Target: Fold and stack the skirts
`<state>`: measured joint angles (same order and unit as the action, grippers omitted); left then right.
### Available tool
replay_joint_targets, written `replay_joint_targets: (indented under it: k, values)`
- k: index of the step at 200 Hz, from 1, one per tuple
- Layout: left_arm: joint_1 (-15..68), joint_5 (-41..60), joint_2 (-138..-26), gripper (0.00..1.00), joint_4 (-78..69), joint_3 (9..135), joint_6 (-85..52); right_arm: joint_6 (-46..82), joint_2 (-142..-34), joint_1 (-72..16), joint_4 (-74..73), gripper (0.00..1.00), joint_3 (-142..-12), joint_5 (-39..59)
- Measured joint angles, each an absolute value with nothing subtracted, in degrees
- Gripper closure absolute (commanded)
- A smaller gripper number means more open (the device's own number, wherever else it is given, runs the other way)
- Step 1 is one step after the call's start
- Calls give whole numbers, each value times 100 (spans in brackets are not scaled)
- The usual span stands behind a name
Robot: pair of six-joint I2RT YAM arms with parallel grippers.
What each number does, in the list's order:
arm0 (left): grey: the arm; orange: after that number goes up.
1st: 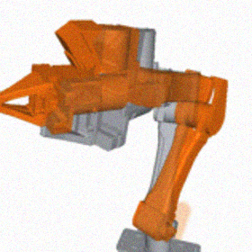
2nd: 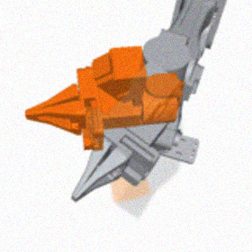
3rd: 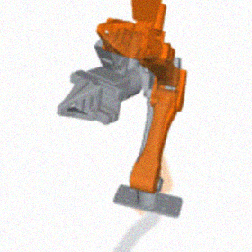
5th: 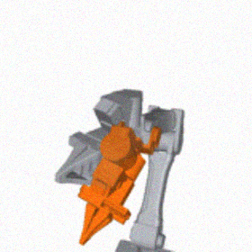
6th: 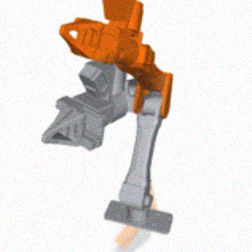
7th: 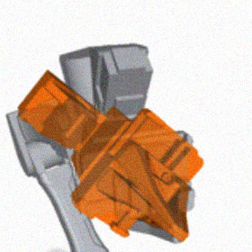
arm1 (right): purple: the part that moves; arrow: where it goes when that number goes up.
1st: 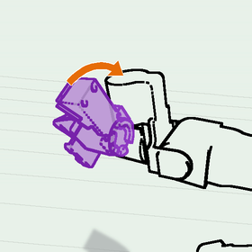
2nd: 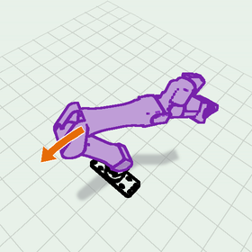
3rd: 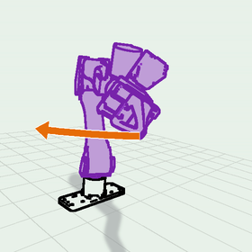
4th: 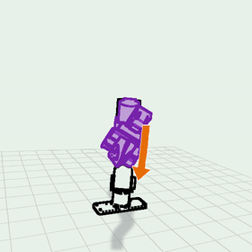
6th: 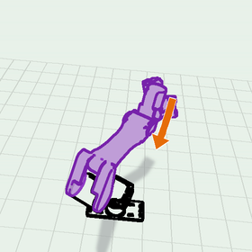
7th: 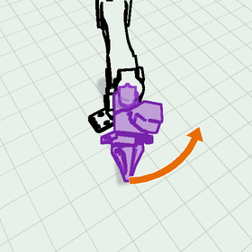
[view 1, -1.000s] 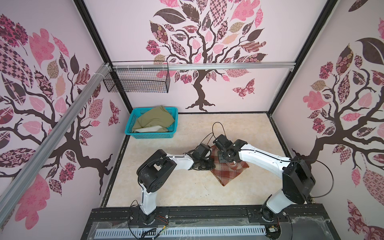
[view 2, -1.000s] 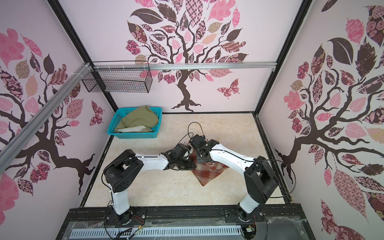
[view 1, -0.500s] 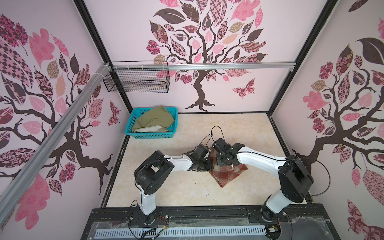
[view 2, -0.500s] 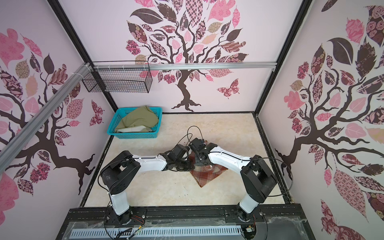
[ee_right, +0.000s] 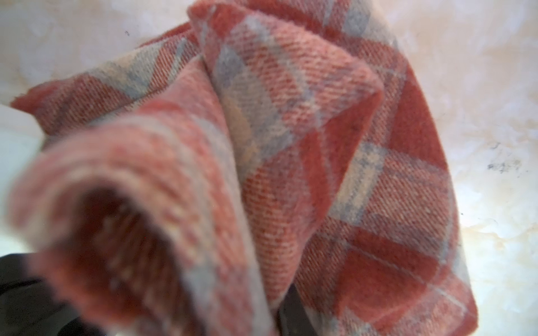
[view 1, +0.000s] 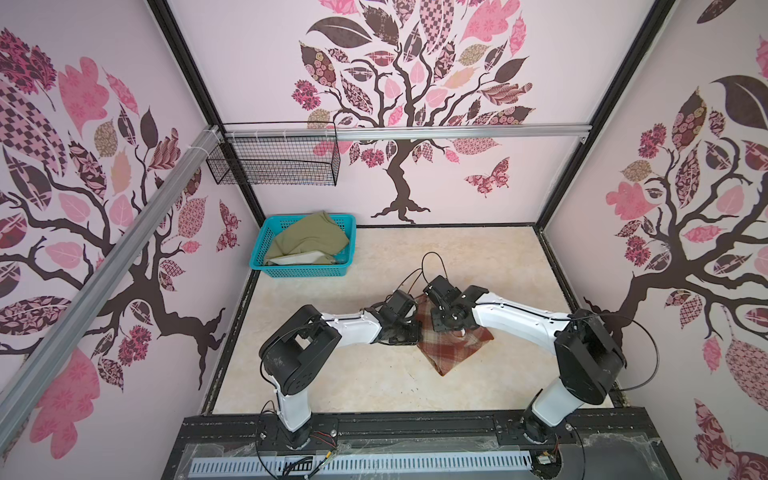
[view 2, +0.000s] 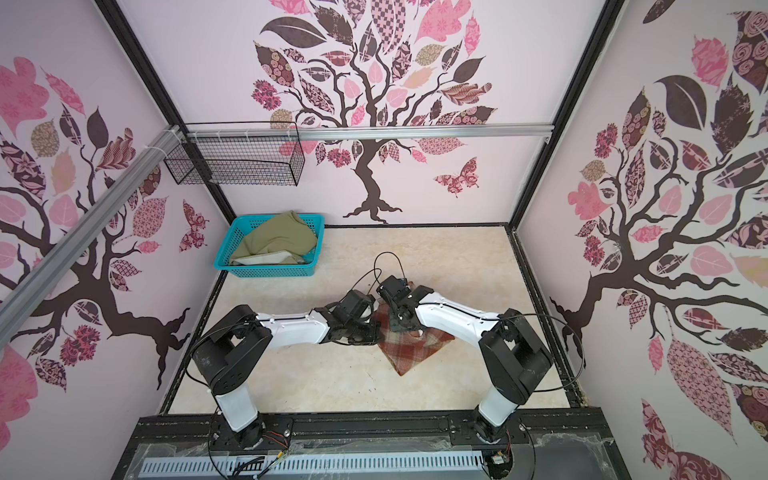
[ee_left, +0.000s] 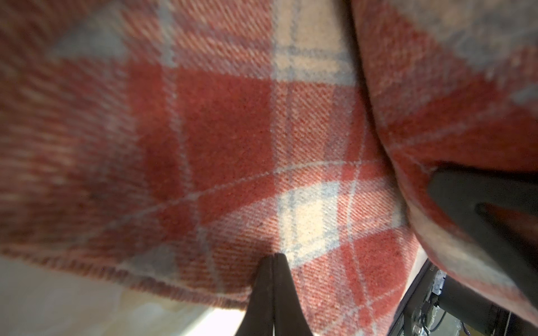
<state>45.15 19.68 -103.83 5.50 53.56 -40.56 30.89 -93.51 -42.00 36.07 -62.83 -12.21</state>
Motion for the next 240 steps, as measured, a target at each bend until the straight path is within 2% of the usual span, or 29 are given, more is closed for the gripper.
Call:
replay_joint_targets:
  k: [123, 240]
  values:
    - [4633, 1964, -10562, 100, -5, 5282, -4195, 3214, -9155, -4348, 4165, 100, -6851, -1251]
    - [4633, 1953, -10562, 100, -202, 5188, -4292, 3883, -9144, -4381, 2853, 100, -5728, -657]
